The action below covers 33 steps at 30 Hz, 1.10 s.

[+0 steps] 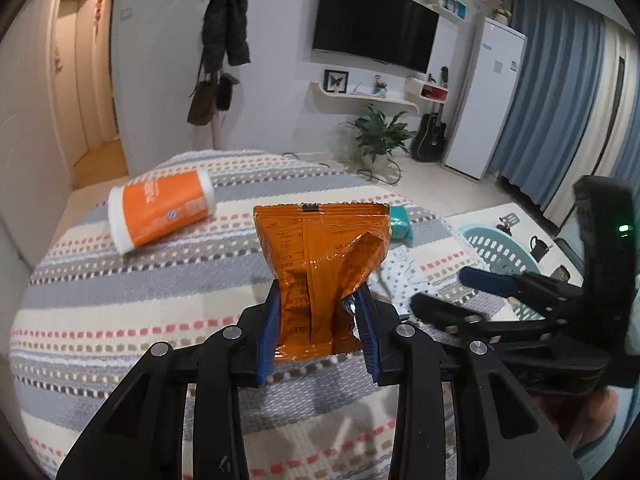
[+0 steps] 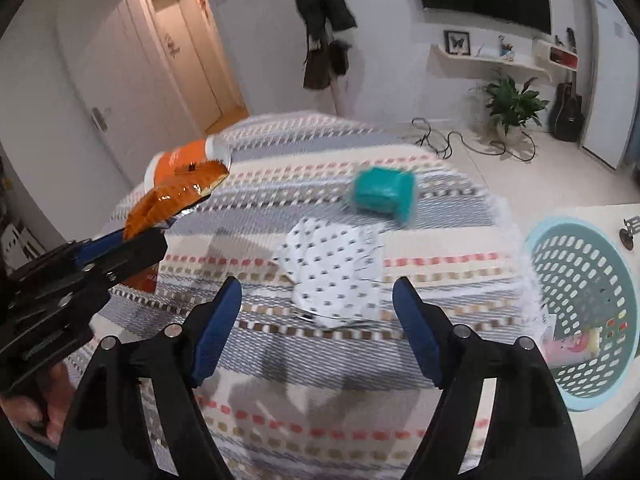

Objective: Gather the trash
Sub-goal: 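Grasp the orange snack bag with the left tool while the right tool grasps the white patterned paper, then carry bag and paper over the basket and open both tools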

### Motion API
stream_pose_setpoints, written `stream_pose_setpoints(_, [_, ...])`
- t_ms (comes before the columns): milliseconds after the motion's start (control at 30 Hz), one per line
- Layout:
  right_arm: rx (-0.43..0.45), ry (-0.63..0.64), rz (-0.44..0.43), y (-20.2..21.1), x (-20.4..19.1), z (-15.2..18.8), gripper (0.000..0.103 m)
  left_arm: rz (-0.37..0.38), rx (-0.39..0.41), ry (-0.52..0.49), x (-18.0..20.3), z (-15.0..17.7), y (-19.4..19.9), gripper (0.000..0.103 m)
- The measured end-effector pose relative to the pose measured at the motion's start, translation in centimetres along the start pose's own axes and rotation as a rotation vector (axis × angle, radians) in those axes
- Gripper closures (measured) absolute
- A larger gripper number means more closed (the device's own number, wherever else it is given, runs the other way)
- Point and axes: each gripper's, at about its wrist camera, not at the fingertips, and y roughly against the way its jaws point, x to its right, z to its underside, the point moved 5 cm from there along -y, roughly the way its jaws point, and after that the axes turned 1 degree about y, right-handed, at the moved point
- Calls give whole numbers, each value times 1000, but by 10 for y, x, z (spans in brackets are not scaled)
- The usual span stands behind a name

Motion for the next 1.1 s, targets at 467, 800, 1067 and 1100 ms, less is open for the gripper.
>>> stream_pose_setpoints(467, [-110,-10,143,-49,0,-4,91,5,-1,33,-21,7,-2,69])
stream_pose_setpoints(800, [92,-21,153,29,23,-31,96,45,36,-58,28,-30,-6,69])
stream_pose_setpoints(1067, [238,-131,222,101,96,-46,96,149,70,-145,116,-70,-23,69])
stream_pose_setpoints(1100, [246,-149,232,106,107,-45,96,164,69,-157,130,-73,-29,69])
